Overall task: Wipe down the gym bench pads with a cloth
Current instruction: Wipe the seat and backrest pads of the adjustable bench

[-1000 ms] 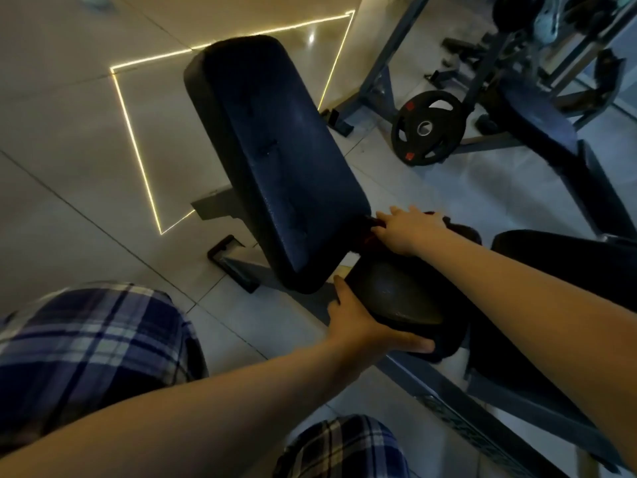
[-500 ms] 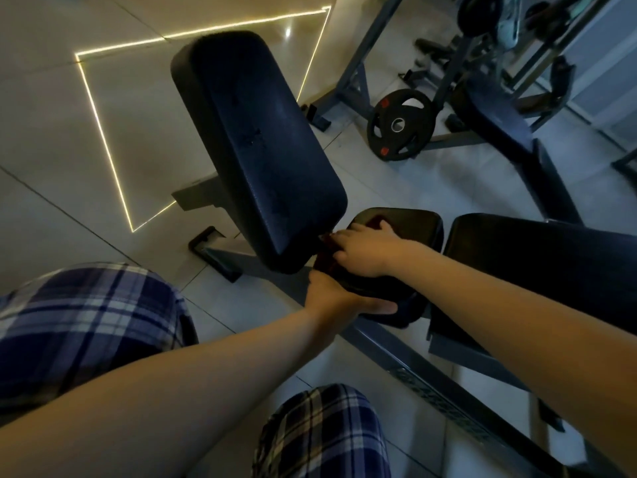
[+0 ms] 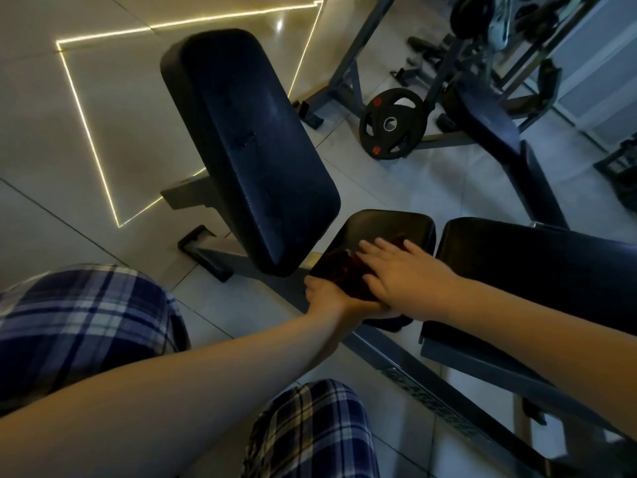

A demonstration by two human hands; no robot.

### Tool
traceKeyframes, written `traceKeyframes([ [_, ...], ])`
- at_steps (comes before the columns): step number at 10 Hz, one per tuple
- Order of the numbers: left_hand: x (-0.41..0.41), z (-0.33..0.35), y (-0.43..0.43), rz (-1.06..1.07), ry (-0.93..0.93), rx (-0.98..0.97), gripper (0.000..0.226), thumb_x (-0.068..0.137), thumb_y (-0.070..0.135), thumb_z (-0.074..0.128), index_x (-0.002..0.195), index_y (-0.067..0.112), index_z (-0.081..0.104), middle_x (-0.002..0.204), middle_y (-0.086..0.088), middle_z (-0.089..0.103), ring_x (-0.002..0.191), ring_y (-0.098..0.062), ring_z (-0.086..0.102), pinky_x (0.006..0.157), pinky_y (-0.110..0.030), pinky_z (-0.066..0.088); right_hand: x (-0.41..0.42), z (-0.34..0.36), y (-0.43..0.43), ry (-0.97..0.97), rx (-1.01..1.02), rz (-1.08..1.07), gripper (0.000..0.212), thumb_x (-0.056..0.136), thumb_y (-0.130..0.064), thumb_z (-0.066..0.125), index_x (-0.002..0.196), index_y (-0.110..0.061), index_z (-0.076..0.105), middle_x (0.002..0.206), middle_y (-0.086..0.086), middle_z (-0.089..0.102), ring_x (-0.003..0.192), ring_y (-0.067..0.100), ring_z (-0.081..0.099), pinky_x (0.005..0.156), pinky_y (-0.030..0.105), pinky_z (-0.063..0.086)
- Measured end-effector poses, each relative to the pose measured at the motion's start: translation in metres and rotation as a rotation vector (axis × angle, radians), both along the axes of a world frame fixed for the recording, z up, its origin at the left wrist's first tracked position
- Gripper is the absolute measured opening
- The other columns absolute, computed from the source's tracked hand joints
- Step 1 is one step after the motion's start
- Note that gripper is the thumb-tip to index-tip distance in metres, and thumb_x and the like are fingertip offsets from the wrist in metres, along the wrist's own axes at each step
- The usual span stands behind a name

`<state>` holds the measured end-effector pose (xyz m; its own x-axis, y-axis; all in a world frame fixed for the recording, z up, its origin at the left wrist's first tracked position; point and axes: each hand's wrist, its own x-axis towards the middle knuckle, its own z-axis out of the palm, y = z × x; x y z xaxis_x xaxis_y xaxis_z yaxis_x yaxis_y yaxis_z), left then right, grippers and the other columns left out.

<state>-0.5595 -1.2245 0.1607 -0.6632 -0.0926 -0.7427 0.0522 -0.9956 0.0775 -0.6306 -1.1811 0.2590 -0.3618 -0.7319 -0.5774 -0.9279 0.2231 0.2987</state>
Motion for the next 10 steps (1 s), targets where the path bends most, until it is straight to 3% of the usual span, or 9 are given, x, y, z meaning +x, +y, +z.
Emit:
traceKeyframes([
  [1, -0.003, -0.005, -0.003, 0.038, -0.183, -0.148, 0.121, 0.064, 0.022, 0.090, 0.149, 0.008, 0.005, 0.150, -0.011, 0.029, 0.140, -0.027, 0.030, 0.113, -0.034, 0.027, -0.021, -0.004, -0.013, 0.025, -0.069, -0.135, 0.053, 0.105, -0.032, 0.024, 0.154, -0.019, 0.012, 0.163, 0.000, 0.002, 0.149, 0.016, -0.001, 0.119, 0.043, -0.001],
  [2, -0.002, -0.018, 0.001, -0.185, -0.179, -0.403, 0.128, 0.059, 0.018, 0.092, 0.149, 0.006, 0.002, 0.152, -0.009, 0.024, 0.141, -0.026, 0.027, 0.116, -0.036, 0.026, -0.055, -0.014, -0.031, 0.041, -0.150, -0.218, 0.049, 0.103, -0.028, 0.029, 0.150, -0.012, 0.027, 0.159, 0.007, 0.020, 0.147, 0.023, 0.015, 0.119, 0.044, 0.006],
  [3, 0.002, -0.012, -0.001, -0.122, -0.088, -0.320, 0.137, 0.052, 0.023, 0.095, 0.151, 0.016, 0.001, 0.155, -0.012, 0.021, 0.142, -0.032, 0.024, 0.116, -0.049, 0.025, -0.087, -0.020, -0.048, 0.096, -0.295, -0.303, 0.030, 0.099, -0.025, 0.036, 0.117, -0.008, 0.052, 0.119, 0.012, 0.049, 0.111, 0.029, 0.047, 0.107, 0.044, 0.027],
  [4, 0.006, -0.006, -0.007, -0.183, -0.066, -0.393, 0.149, 0.037, 0.027, 0.098, 0.150, 0.016, 0.001, 0.153, -0.010, 0.023, 0.141, -0.030, 0.026, 0.117, -0.048, 0.026, -0.099, -0.021, -0.065, 0.117, -0.303, -0.394, 0.022, 0.099, -0.022, 0.039, 0.105, -0.007, 0.054, 0.100, 0.012, 0.051, 0.089, 0.027, 0.050, 0.086, 0.038, 0.040],
  [5, 0.009, -0.007, -0.007, -0.352, -0.173, -0.650, 0.127, 0.056, 0.027, 0.093, 0.147, 0.004, 0.007, 0.149, -0.009, 0.028, 0.139, -0.025, 0.030, 0.117, -0.035, 0.025, -0.101, -0.021, -0.072, 0.064, -0.273, -0.444, 0.020, 0.100, -0.023, 0.039, 0.096, -0.009, 0.054, 0.087, 0.010, 0.054, 0.072, 0.019, 0.048, 0.074, 0.032, 0.035],
  [6, 0.020, 0.004, -0.012, -0.525, -0.271, -0.842, 0.117, 0.062, 0.030, 0.091, 0.146, -0.001, 0.016, 0.148, -0.019, 0.033, 0.136, -0.032, 0.037, 0.110, -0.037, 0.032, -0.095, -0.018, -0.066, 0.024, -0.280, -0.430, 0.018, 0.099, -0.024, 0.038, 0.104, -0.013, 0.052, 0.086, 0.008, 0.053, 0.069, 0.016, 0.046, 0.074, 0.031, 0.032],
  [7, 0.022, 0.008, -0.013, -0.513, -0.242, -0.806, 0.113, 0.062, 0.034, 0.090, 0.146, -0.003, 0.025, 0.147, -0.019, 0.038, 0.135, -0.032, 0.040, 0.107, -0.034, 0.034, -0.086, -0.014, -0.054, 0.001, -0.253, -0.383, 0.028, 0.099, -0.022, 0.038, 0.122, -0.012, 0.051, 0.113, 0.016, 0.056, 0.090, 0.024, 0.050, 0.081, 0.033, 0.035],
  [8, 0.014, 0.006, -0.015, -0.360, -0.103, -0.569, 0.110, 0.072, 0.033, 0.083, 0.151, 0.001, 0.013, 0.153, -0.015, 0.031, 0.142, -0.032, 0.028, 0.118, -0.038, 0.020, -0.071, -0.008, -0.039, 0.001, -0.213, -0.321, 0.041, 0.098, -0.025, 0.037, 0.138, -0.015, 0.043, 0.137, 0.015, 0.046, 0.121, 0.032, 0.044, 0.101, 0.043, 0.036],
  [10, 0.016, 0.004, -0.009, -0.409, -0.097, -0.723, 0.095, 0.080, 0.027, 0.078, 0.150, 0.000, 0.019, 0.149, -0.016, 0.037, 0.139, -0.030, 0.032, 0.116, -0.039, 0.023, -0.020, 0.002, -0.007, 0.009, -0.094, -0.156, 0.049, 0.104, -0.033, 0.029, 0.151, -0.019, 0.025, 0.161, 0.002, 0.014, 0.148, 0.026, 0.009, 0.117, 0.054, 0.016],
])
